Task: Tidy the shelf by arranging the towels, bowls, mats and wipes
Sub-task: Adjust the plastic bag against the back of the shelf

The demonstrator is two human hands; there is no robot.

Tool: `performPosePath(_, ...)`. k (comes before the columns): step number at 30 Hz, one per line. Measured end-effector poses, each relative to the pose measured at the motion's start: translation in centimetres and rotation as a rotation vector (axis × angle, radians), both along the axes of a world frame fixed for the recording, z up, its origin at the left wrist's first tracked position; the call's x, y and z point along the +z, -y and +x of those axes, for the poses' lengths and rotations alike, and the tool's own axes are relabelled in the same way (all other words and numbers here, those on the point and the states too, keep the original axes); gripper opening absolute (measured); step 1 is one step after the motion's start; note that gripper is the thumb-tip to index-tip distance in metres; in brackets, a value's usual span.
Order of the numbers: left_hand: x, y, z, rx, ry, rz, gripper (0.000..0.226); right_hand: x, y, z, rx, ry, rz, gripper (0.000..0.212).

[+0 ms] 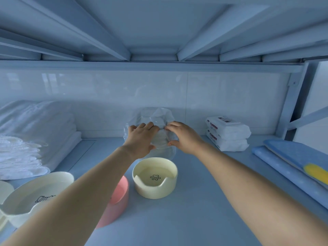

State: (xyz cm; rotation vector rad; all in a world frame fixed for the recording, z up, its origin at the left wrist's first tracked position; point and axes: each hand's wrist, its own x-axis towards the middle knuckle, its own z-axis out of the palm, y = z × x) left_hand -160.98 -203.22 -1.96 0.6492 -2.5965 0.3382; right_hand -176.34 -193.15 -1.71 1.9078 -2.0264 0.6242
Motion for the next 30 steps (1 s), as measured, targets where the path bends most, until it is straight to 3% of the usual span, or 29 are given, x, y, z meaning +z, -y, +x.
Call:
performPosePath(17, -0.6, -7.3, -9.2, -0.099, -0.040, -0.006, 0.057, -0.4, -9.3, -7.8, -0.112, -0.002, -0.021, 0.052)
performPosePath(30, -1.0, -8.8, -12.3, -0.073, -0.061, -0.068, 0.058, -0.6, -10.6, -11.0, -0.136, -0.016, -0.034, 0.051)
